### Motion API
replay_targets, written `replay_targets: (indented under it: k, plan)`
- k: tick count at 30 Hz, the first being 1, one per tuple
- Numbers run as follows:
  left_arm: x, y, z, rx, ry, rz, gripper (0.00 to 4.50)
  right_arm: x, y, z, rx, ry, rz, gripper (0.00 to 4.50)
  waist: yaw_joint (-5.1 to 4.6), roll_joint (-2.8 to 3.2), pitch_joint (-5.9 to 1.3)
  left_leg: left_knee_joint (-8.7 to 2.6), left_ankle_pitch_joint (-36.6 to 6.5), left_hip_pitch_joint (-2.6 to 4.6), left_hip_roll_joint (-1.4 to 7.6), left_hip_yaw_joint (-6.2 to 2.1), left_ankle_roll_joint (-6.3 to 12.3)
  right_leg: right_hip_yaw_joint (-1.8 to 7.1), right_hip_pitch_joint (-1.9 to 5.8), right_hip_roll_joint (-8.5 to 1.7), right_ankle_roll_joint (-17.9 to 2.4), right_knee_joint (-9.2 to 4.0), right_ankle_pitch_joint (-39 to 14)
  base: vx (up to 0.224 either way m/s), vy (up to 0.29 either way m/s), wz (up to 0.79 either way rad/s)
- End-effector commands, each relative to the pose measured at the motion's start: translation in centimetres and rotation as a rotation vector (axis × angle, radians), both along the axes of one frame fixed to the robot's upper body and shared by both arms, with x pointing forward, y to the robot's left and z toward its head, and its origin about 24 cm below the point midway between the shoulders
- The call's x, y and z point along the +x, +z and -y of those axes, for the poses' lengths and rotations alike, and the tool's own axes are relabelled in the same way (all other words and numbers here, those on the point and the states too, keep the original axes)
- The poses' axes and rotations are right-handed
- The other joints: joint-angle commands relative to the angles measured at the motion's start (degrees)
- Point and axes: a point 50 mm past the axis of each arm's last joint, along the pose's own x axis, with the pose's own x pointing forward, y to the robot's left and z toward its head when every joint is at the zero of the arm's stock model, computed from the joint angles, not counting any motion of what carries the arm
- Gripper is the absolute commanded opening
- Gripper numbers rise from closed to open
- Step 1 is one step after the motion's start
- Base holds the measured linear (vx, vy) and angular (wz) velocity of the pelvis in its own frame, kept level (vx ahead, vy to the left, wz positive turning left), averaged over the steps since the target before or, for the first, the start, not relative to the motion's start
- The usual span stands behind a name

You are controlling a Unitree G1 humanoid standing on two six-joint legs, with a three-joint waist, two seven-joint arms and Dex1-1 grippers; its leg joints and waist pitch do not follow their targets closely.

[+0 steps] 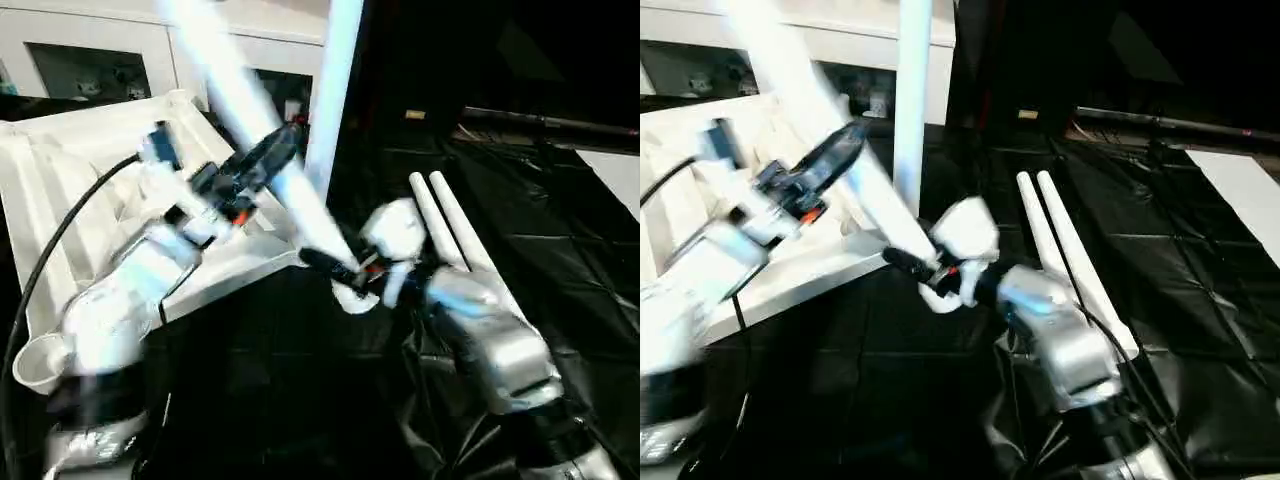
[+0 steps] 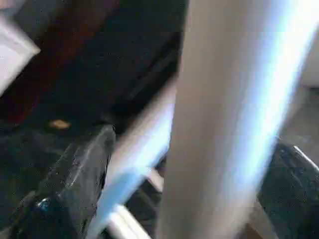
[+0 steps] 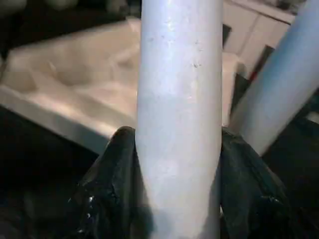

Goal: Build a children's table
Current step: Pick table leg

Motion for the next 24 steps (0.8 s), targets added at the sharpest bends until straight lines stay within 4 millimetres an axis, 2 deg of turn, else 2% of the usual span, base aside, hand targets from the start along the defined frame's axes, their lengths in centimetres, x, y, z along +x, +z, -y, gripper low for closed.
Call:
replay_targets:
  k: [1, 5, 9, 15, 16, 18, 19, 21, 22, 24]
  plan:
    - [0.7, -0.3, -0.1, 0.021, 0.068, -0.049, 4.32, 0.7, 0.4, 0.3, -0.057, -0.061, 0.085, 1.84, -0.33, 0.91, -3.54, -4.21, -8.14, 0.65, 1.76, -0.37, -4.21, 2.78, 2.98, -3.71, -5.07, -3.63, -10.39, 0.0, 0.0, 0.0]
    - [1.4, -0.3, -0.2, 0.117, 0.214, -0.122, 4.01, 1.7, 0.9, 0.1, -0.061, -0.223, 0.148, 1.84, -0.55, 1.01, -3.71, -4.07, -8.23, 0.76, 1.75, -0.39, -4.17, 2.81, 3.01, -3.54, -5.39, -3.25, -8.11, 0.0, 0.0, 0.0]
    - [1.6, -0.2, -0.2, 0.148, 0.313, -0.172, 3.66, 2.0, 0.9, -0.1, -0.074, -0.26, 0.182, 1.84, -0.74, 1.26, -3.75, -3.99, -7.78, 0.77, 1.77, -0.43, -3.97, 2.75, 3.06, -3.45, -5.68, -3.05, -5.69, 0.0, 0.0, 0.0]
    - [1.4, 0.1, 0.8, 0.079, 0.294, -0.184, 3.16, 1.7, 0.7, -0.9, -0.09, -0.23, 0.217, 1.84, -0.88, 1.28, -3.85, -3.81, -7.12, 0.67, 1.68, -0.34, -3.71, 2.76, 3.18, -3.35, -6.76, -2.89, -3.24, 0.0, 0.0, 0.0]
    - [1.3, -0.1, 0.9, 0.083, 0.303, -0.198, 3.16, 1.6, 0.6, -1.1, -0.083, -0.233, 0.22, 1.84, -0.99, 1.11, -3.8, -3.83, -7.57, 0.67, 1.65, -0.3, -3.58, 2.75, 3.2, -3.34, -6.65, -2.99, -3.84, 0.0, 0.0, 0.0]
    - [1.3, -0.4, 0.8, 0.081, 0.325, -0.215, 2.93, 1.6, 0.7, -1.3, -0.079, -0.237, 0.224, 1.84, -1.16, 1.16, -3.77, -3.85, -8.33, 0.66, 1.67, -0.35, -3.44, 2.74, 3.18, -3.35, -6.42, -3.1, -5.16, 0.0, 0.0, 0.0]
    - [1.3, -0.4, 0.8, 0.081, 0.336, -0.221, 2.93, 1.6, 0.7, -1.3, -0.078, -0.24, 0.226, 1.84, -1.33, 0.86, -3.74, -3.9, -8.75, 0.63, 1.69, -0.36, -3.29, 2.7, 3.16, -3.36, -6.23, -3.24, -6.12, 0.0, 0.0, 0.0]
    - [1.2, -0.3, 0.8, 0.068, 0.328, -0.213, 2.7, 1.6, 0.7, -1.4, -0.077, -0.239, 0.228, 1.84, -1.52, 0.99, -3.71, -3.88, -8.97, 0.58, 1.68, -0.41, -3.17, 2.71, 3.13, -3.41, -5.98, -3.27, -7.09, 0.0, 0.0, 0.0]
    - [1.2, -0.1, 0.9, 0.055, 0.323, -0.205, 2.62, 1.7, 0.7, -1.4, -0.076, -0.239, 0.229, 1.84, -1.61, 0.8, -3.74, -3.83, -9.01, 0.55, 1.68, -0.39, -3.05, 2.71, 3.11, -3.44, -5.8, -3.29, -7.55, 0.0, 0.0, 0.0]
    - [1.1, 0.1, 0.9, 0.04, 0.306, -0.184, 2.54, 1.8, 0.7, -1.4, -0.076, -0.237, 0.23, 1.84, -1.71, 0.85, -3.74, -3.78, -8.82, 0.52, 1.65, -0.38, -2.86, 2.72, 3.07, -3.41, -5.76, -3.32, -7.57, 0.0, 0.0, 0.0]
